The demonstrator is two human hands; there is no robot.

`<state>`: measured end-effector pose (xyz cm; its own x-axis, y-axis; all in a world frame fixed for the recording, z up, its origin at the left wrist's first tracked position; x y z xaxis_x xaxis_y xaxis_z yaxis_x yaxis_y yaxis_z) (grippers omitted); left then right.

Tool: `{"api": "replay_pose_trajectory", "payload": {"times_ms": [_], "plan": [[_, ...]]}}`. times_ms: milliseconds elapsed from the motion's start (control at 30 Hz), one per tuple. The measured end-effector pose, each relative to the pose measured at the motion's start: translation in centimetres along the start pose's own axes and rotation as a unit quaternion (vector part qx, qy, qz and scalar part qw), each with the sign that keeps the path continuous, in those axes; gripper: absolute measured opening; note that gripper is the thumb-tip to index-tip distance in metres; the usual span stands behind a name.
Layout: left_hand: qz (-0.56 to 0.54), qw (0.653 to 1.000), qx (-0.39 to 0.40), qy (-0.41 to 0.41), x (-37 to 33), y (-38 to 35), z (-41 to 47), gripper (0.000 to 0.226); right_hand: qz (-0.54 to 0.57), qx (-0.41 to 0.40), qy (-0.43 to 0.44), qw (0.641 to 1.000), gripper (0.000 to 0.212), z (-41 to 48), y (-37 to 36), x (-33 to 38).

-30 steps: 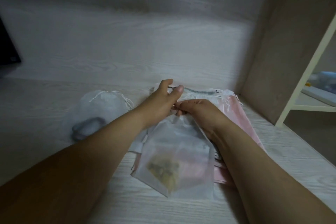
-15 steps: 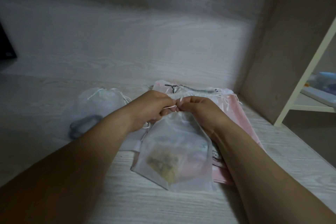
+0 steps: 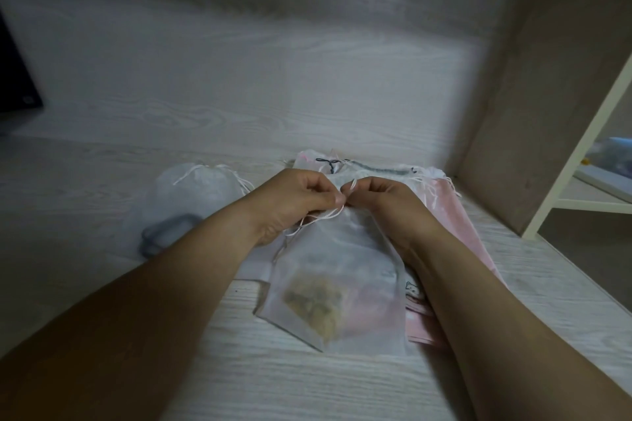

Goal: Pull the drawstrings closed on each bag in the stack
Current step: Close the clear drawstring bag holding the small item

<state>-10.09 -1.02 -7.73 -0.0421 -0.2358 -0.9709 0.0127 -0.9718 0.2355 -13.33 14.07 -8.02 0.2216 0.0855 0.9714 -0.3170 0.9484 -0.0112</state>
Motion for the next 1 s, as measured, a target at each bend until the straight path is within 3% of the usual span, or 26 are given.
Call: {"api": "replay_pose_trajectory", "payload": {"times_ms": [100,267,433,833,1000], "plan": [[0.009,1.0,0.008,-0.004,0.0,0.0,0.0,0.024,0.003,-0.002,-0.001,1.0,0.007,0.0,0.2,-0.1],[0.01,1.0,0.018,-0.011,0.3,-0.2,-0.1,0.008,-0.007,0.005,0.002,1.0,0.011,0.0,0.0,0.0],[-0.011,1.0,0.026,0.0,0.7,-0.6,0.1,0.022,-0.001,0.014,0.009,1.0,0.01,0.0,0.1,0.0],[0.087,0.995,-0.015,-0.052,0.3,-0.6,0.2,0.024,-0.171,-0.008,0.13,0.977,0.011,0.4,0.3,1.0],[0.147,0.983,-0.074,-0.08,-0.1,-0.5,0.2,0.03,-0.247,0.005,0.158,0.956,0.011,0.4,-0.1,1.1]]}}
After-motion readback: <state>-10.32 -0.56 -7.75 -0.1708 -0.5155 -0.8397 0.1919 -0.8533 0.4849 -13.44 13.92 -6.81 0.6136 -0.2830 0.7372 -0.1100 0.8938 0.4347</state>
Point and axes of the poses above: each hand's wrist, its own z-axis towards the middle knuckle, its own y-axis out of the back of the hand, x = y × z, the point moved 8 cm from there along z, towards the middle knuckle, and after that the axes turned 6 degrees about y, right-handed, at the moved point
